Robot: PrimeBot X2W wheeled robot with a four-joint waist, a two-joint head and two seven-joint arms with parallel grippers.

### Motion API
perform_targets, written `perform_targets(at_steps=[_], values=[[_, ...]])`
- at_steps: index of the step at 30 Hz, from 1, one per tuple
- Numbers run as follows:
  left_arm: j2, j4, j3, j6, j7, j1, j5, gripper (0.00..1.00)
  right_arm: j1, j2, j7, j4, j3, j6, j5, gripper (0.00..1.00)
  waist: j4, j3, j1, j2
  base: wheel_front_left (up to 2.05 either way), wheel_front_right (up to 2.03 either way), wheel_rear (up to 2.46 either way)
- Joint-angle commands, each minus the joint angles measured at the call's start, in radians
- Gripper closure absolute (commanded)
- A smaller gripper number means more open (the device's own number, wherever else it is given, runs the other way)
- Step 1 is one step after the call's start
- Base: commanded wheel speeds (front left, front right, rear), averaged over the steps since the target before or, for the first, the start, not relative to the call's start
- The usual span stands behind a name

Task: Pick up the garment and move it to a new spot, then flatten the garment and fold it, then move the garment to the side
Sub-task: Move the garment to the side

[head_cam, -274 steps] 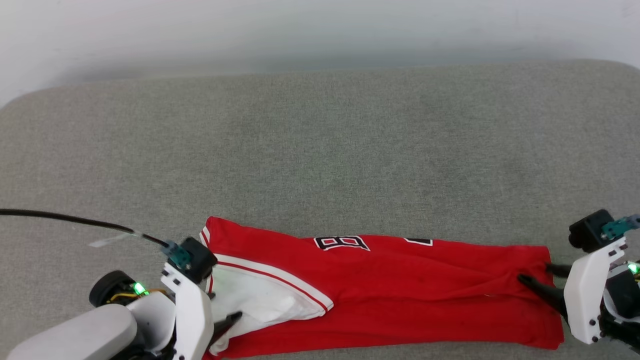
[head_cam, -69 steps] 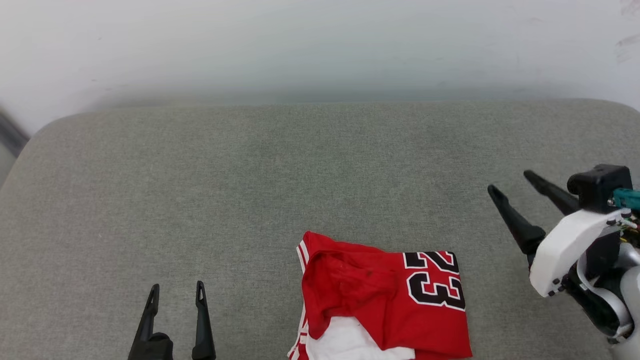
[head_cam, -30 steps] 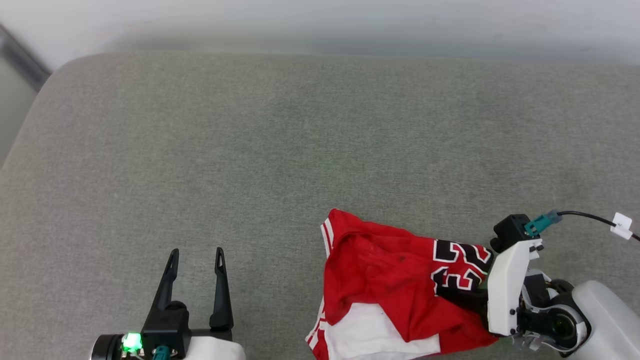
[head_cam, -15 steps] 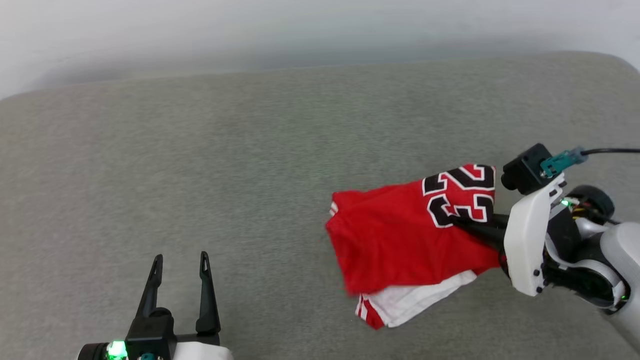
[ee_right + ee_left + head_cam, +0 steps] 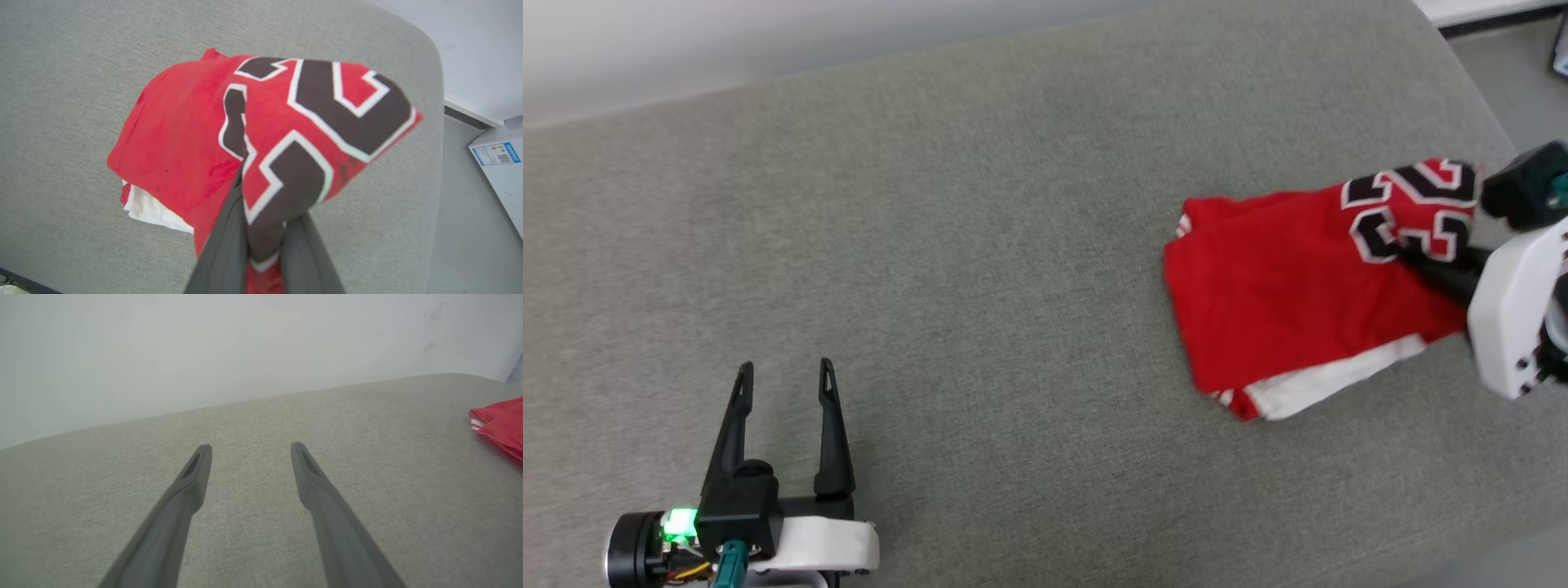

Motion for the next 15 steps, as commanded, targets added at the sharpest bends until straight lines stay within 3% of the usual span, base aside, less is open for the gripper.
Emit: perform_targets(at_steps=[1,15], values=[[0.011,-0.005,0.005,-0.003,-0.002,-0.024,0.008,0.0,-0.04,-0.019,-0.021,0.029,-0.008,-0.001,-0.019,1.0,-0.039,0.059,-0.0001,0.0,0.0,0.0,0.0],[0.06,-0.042,0.003,-0.015,-0.002,-0.126,0.008,0.0,-0.238,-0.082,-0.092,0.361,-0.013,-0.001,-0.194,1.0,-0.028,0.24,-0.0001,0.0,0.0,0.0,0.0]])
